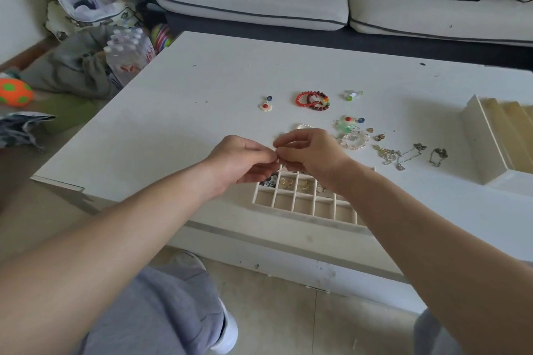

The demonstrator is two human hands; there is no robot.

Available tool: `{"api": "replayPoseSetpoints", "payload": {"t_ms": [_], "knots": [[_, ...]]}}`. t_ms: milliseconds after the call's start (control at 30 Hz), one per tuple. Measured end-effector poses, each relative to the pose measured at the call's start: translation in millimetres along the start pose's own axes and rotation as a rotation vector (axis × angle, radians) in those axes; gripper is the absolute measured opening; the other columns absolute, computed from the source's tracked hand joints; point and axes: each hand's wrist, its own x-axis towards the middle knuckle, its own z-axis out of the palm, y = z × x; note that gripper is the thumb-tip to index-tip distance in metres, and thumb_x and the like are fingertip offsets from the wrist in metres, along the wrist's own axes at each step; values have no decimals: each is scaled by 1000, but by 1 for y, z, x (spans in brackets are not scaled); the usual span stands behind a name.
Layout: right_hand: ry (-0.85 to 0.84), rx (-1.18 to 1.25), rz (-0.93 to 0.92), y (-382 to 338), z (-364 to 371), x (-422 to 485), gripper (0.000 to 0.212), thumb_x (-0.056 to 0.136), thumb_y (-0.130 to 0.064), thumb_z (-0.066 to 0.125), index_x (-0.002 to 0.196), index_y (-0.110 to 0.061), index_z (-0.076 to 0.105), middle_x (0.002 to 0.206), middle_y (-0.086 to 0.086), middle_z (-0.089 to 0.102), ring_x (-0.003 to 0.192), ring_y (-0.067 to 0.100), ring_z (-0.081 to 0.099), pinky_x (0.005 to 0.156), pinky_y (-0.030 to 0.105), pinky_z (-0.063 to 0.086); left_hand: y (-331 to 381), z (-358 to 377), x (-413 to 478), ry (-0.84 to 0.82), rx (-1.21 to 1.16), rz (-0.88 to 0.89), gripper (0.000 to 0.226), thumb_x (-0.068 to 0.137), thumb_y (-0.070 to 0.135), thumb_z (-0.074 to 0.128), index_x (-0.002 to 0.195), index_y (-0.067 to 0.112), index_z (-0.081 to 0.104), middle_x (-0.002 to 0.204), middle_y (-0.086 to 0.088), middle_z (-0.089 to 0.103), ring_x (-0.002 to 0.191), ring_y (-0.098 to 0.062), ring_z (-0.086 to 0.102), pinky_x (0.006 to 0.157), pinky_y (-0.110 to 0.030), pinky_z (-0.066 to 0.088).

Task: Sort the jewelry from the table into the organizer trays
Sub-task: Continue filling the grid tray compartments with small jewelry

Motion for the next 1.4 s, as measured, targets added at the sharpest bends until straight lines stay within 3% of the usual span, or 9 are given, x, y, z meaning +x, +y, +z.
{"api": "replayPoseSetpoints", "payload": {"t_ms": [167, 333, 433, 533, 700, 900, 1067, 1267, 1400], "knots": [[-29, -429, 17, 11, 6, 0, 13, 88, -5, 70, 87, -17, 76, 65, -2, 69, 54, 6, 58, 53, 15, 47, -14, -2, 4, -51, 226, -58, 15, 92, 19, 70, 94, 5, 76, 88, -9, 78, 70, -15, 67, 62, -24, 55], [-107, -684, 15, 29, 16, -3, 8, 88, -12, 72, 88, -20, 74, 76, -5, 70, 62, 3, 57, 58, 12, 41, -22, -9, 16, -9, 552, -88, 18, 93, 16, 61, 93, 6, 75, 79, -4, 74, 62, -15, 64, 56, -24, 53], [-84, -751, 5, 35, 21, -5, 7, 88, -16, 74, 90, -22, 72, 77, -9, 66, 66, 5, 59, 55, 13, 41, -23, -13, 20, 55, 545, -115, 19, 96, 12, 56, 98, 2, 72, 77, -6, 70, 61, -20, 66, 57, -28, 55], [-61, -777, 2, 36, 27, -7, 10, 84, -16, 78, 89, -22, 71, 80, -7, 68, 72, 10, 63, 57, 16, 46, -25, -15, 19, 8, 494, -195, 19, 98, 10, 54, 106, 1, 68, 81, -10, 74, 67, -25, 70, 63, -32, 59], [-9, -864, 24, 39, 38, -12, 17, 78, -24, 83, 85, -32, 69, 85, -10, 68, 80, 13, 66, 71, 36, 59, -29, -11, 18, -87, 441, -256, 19, 95, 9, 59, 104, -4, 69, 85, -20, 77, 69, -24, 72, 63, -28, 60], [60, -1076, 31, 41, 43, -18, 18, 83, -21, 75, 84, -36, 66, 95, -7, 66, 84, 17, 63, 63, 29, 47, -28, -4, 18, -119, 480, -259, 19, 95, 12, 60, 100, -3, 71, 79, -14, 77, 61, -18, 72, 56, -23, 56], [120, -1176, -30, 48, 46, -21, 17, 86, -15, 65, 92, -31, 67, 92, -1, 66, 82, 25, 65, 67, 33, 54, -27, 0, 18, -122, 518, -256, 20, 96, 14, 60, 103, -2, 70, 84, -14, 78, 61, -18, 71, 53, -21, 54], [187, -1249, -132, 59, 51, -21, 16, 87, -10, 60, 94, -25, 62, 87, 2, 63, 78, 28, 65, 60, 32, 47, -27, -1, 17, -134, 548, -258, 16, 96, 15, 59, 99, 4, 70, 85, -12, 78, 63, -17, 72, 59, -23, 53], [196, -1243, -147, 60, 51, -24, 18, 86, -8, 60, 98, -21, 64, 87, 4, 65, 81, 30, 65, 65, 34, 51, -26, -1, 16, -143, 577, -255, 19, 96, 17, 60, 102, 3, 72, 86, -11, 78, 67, -18, 72, 60, -22, 53]]}}
